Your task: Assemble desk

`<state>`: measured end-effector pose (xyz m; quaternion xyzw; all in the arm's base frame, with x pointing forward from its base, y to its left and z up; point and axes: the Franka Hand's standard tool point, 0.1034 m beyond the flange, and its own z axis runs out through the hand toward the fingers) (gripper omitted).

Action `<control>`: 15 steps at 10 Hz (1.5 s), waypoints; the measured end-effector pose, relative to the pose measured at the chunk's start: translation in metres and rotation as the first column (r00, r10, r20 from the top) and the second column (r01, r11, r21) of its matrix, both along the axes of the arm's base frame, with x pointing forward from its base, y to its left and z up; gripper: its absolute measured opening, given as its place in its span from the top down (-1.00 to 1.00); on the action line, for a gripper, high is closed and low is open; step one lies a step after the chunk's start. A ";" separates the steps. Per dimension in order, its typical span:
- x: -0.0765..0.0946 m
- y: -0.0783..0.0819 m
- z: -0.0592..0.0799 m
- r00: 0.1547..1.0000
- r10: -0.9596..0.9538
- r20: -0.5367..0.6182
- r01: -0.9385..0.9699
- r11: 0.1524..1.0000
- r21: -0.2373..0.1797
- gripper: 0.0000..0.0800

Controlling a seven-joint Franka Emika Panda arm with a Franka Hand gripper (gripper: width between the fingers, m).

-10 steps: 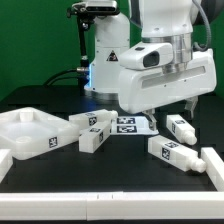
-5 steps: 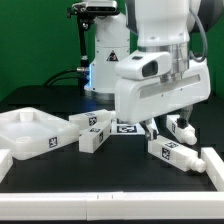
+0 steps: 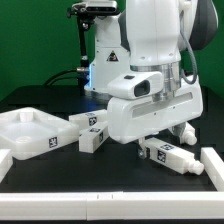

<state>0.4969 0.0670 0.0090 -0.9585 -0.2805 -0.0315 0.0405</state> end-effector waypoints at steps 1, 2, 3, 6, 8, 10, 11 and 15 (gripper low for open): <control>-0.001 -0.002 -0.001 1.000 -0.006 -0.006 0.006 1.000 0.001 -0.62; 0.000 -0.001 0.000 1.000 -0.005 -0.005 0.005 1.000 0.001 -0.55; 0.000 -0.002 -0.001 1.000 -0.006 -0.006 0.006 1.000 0.001 -0.55; -0.001 -0.002 -0.001 1.000 -0.006 -0.006 0.006 1.000 0.001 0.29; -0.017 -0.006 0.010 0.988 -0.154 -0.016 0.154 0.988 -0.001 0.29; -0.062 -0.007 0.029 0.961 -0.276 -0.034 0.275 0.961 -0.017 0.29; -0.072 -0.004 0.033 0.963 -0.268 -0.017 0.268 0.963 -0.019 0.29; -0.074 -0.007 0.030 0.955 -0.296 -0.003 0.296 0.955 -0.016 0.29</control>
Offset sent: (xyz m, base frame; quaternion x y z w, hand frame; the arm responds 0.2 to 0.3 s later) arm 0.0000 0.0000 0.0000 0.0000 0.0000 0.0000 1.0000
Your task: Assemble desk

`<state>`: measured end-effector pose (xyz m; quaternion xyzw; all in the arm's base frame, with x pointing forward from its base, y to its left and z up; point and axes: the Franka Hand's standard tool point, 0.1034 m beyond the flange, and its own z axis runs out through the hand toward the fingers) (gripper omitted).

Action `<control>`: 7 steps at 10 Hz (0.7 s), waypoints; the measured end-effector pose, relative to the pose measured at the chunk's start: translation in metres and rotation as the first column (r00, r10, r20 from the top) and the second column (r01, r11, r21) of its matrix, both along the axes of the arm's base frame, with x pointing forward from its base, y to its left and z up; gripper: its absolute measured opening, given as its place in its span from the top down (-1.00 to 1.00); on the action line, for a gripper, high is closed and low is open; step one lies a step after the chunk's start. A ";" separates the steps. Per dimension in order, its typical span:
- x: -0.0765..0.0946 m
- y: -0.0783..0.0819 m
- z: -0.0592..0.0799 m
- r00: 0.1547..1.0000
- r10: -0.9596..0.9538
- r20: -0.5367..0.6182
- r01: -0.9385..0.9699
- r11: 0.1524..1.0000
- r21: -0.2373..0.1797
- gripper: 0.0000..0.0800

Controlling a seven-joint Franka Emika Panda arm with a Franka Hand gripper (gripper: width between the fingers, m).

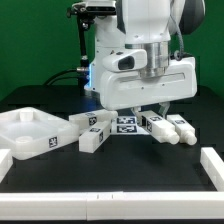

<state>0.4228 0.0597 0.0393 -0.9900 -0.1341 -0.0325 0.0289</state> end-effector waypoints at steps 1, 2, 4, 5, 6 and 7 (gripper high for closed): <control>-0.015 -0.004 -0.004 0.993 -0.114 0.015 0.114 0.993 0.000 0.29; -0.039 -0.006 -0.012 0.977 -0.212 0.014 0.212 0.977 -0.005 0.29; -0.056 -0.010 -0.027 0.954 -0.300 -0.006 0.300 0.954 -0.012 0.29; -0.055 -0.013 -0.030 0.951 -0.309 -0.011 0.309 0.951 -0.013 0.29; -0.056 -0.011 -0.032 0.952 -0.305 -0.013 0.305 0.952 -0.012 0.29; -0.056 -0.010 -0.032 0.953 -0.302 -0.009 0.302 0.953 -0.012 0.29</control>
Offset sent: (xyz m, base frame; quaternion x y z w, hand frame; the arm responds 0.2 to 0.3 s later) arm -0.0370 0.0084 -0.0322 0.0168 0.0104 0.1510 0.9883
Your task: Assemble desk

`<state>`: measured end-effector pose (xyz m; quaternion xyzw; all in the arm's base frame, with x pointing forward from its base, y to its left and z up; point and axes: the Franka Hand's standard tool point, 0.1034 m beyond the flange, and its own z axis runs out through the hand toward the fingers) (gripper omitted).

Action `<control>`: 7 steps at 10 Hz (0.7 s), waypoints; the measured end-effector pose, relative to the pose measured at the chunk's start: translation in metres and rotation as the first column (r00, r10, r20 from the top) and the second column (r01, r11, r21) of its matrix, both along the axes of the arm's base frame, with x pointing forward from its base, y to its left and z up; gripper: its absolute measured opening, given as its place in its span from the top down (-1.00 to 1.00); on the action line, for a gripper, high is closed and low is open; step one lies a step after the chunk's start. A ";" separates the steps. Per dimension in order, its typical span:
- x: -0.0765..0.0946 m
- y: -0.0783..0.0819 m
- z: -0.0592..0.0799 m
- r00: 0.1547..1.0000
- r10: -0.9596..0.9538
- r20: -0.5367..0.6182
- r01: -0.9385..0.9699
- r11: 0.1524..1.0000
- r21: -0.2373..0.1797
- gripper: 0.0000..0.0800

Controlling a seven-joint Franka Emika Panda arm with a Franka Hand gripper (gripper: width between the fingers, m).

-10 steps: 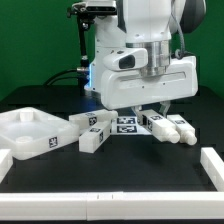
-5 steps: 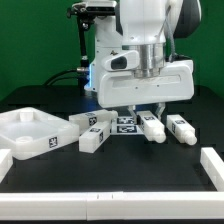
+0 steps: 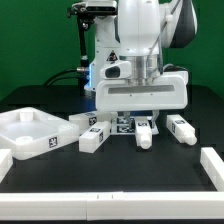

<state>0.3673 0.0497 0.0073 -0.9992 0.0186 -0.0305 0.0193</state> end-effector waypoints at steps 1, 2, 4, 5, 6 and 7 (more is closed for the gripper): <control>0.000 0.000 0.000 1.000 -0.001 0.000 0.001 1.000 0.000 0.16; 0.000 0.000 0.000 1.000 -0.001 -0.001 0.001 1.000 0.000 -0.18; -0.001 -0.001 0.000 1.000 0.005 -0.006 -0.005 1.000 0.001 -0.52; 0.000 -0.004 0.011 1.000 0.019 -0.022 -0.018 1.000 0.009 -0.59; 0.004 -0.009 0.030 0.998 0.040 -0.049 -0.038 0.999 0.026 -0.59; 0.013 -0.020 0.051 0.996 0.066 -0.056 -0.063 0.997 0.043 -0.62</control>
Offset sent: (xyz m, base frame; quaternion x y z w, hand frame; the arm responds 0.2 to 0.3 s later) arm 0.0000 0.0000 0.0000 0.0000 0.0000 0.0000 1.0000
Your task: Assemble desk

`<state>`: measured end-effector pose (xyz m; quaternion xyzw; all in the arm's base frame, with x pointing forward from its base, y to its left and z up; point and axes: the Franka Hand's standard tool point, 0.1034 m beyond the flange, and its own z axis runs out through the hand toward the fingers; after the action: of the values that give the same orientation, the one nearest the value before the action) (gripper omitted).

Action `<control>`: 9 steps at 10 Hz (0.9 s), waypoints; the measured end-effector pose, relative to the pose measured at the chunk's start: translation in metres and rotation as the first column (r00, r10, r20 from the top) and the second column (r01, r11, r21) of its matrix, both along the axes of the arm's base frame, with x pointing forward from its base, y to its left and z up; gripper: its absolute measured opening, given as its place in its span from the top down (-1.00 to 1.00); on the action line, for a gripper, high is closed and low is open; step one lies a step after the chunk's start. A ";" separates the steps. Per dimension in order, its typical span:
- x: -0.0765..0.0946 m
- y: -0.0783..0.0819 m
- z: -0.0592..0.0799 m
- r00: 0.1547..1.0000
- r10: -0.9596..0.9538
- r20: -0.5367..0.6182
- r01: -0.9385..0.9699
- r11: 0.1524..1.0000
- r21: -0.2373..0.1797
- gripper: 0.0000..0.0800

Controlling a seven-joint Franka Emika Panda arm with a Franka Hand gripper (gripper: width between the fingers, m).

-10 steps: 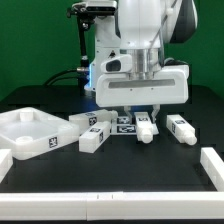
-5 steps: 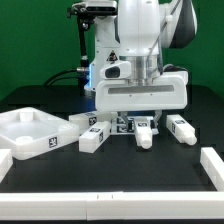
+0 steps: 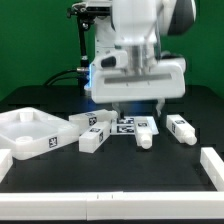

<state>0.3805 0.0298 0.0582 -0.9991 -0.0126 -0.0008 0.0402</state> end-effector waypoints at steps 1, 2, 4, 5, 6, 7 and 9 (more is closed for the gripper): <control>0.009 -0.007 0.006 1.000 -0.024 -0.009 0.024 1.000 0.012 -0.62; 0.013 -0.003 0.004 0.998 -0.051 -0.043 0.052 0.998 0.023 -0.62; 0.013 -0.003 0.002 0.998 -0.041 -0.039 0.042 0.999 0.021 -0.62; 0.012 -0.007 0.002 0.999 0.010 -0.036 -0.009 1.000 0.022 -0.62; 0.008 -0.023 0.003 0.995 0.098 -0.033 -0.097 0.995 0.024 -0.62; 0.002 -0.042 0.007 0.989 0.142 -0.031 -0.141 0.990 0.026 -0.62; -0.012 -0.079 0.006 0.964 0.264 -0.028 -0.264 0.964 0.029 -0.62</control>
Offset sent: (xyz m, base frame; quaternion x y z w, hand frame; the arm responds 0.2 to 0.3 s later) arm 0.0000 0.0000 0.0000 0.0000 0.0000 0.0000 1.0000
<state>0.3686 -0.0487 0.0645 -0.9878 -0.1449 0.0202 0.0525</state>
